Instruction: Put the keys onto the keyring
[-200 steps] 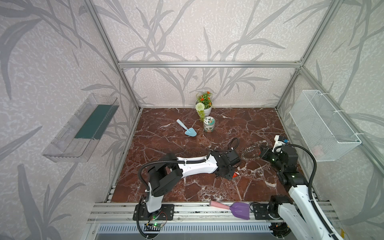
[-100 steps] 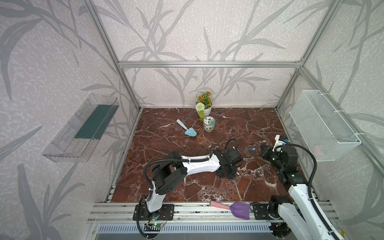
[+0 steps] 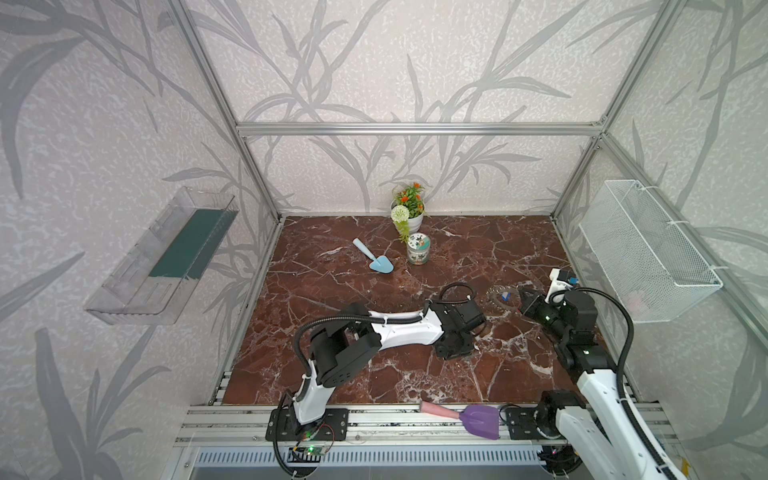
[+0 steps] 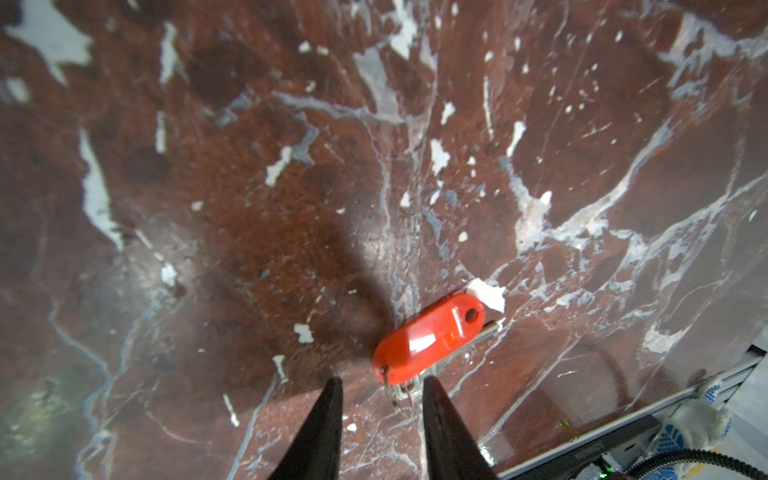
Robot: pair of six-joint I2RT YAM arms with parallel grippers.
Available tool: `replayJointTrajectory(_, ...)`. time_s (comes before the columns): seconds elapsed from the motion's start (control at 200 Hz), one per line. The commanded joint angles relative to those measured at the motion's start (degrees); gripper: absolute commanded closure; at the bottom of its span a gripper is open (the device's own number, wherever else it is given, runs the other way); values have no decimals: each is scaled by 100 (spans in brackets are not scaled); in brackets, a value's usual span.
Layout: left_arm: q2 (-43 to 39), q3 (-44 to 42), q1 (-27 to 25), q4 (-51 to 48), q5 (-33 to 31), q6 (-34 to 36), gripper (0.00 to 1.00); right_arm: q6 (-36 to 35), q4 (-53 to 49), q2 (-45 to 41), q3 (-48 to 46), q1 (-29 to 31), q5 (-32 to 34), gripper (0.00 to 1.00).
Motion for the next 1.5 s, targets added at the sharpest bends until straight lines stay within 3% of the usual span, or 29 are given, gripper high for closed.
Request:
replayJointTrajectory(0.0, 51, 142, -40, 88, -189, -404, 67, 16, 383, -143, -45, -43, -144, 100)
replayJointTrajectory(1.05, 130, 187, -72, -252, -277, -488, 100, 12, 474, -264, -230, -122, -282, 100)
replayJointTrajectory(1.29, -722, -596, 298, -220, -784, 346, 100, -1, 508, -260, -274, -123, -554, 100)
replayJointTrajectory(1.495, -1351, -1281, 1035, -276, -567, 2281, 100, 73, 591, -235, -355, -105, -1012, 100)
